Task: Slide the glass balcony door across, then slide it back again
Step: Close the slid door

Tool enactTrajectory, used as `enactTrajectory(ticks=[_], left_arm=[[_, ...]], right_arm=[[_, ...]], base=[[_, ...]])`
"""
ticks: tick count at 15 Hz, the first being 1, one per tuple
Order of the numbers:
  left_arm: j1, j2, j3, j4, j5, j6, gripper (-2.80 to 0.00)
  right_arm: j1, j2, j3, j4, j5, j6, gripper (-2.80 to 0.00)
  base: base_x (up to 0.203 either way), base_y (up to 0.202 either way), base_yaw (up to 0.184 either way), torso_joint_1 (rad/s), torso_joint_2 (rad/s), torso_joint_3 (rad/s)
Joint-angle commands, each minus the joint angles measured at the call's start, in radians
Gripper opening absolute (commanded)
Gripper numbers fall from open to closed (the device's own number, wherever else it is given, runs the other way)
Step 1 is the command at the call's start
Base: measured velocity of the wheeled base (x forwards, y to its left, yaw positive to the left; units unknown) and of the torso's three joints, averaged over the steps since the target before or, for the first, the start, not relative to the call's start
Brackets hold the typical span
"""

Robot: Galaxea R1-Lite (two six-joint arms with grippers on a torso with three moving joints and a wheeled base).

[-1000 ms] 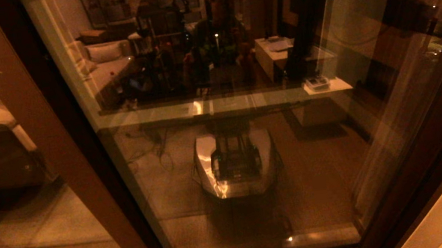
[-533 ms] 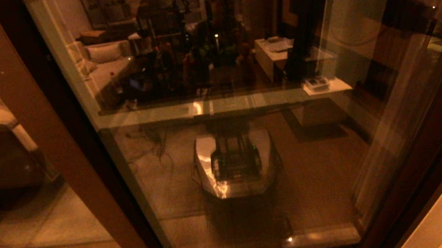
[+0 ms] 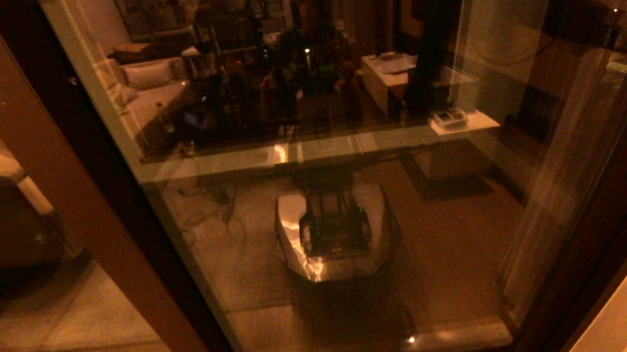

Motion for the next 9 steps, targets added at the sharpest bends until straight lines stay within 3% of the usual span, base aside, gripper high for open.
enactTrajectory(ticks=[1,6,9], left_arm=[[0.0,0.0,0.0,0.001,0.0,0.0,-2.8],[0.0,-0.001,0.0,0.001,0.0,0.0,-2.8],[0.0,0.0,0.0,0.001,0.0,0.0,-2.8]], right_arm=[[-0.002,0.003,0.0,0.002,0.0,-0.001,-2.8],[-0.001,-0.041,0.015,0.006,0.013,0.001,-2.8],[-0.001,-0.13,0.08,0.01,0.088,0.001,-2.8]], base=[[0.0,0.0,0.0,0.0,0.0,0.0],[0.0,0.0,0.0,0.0,0.0,0.0],[0.0,0.0,0.0,0.0,0.0,0.0]])
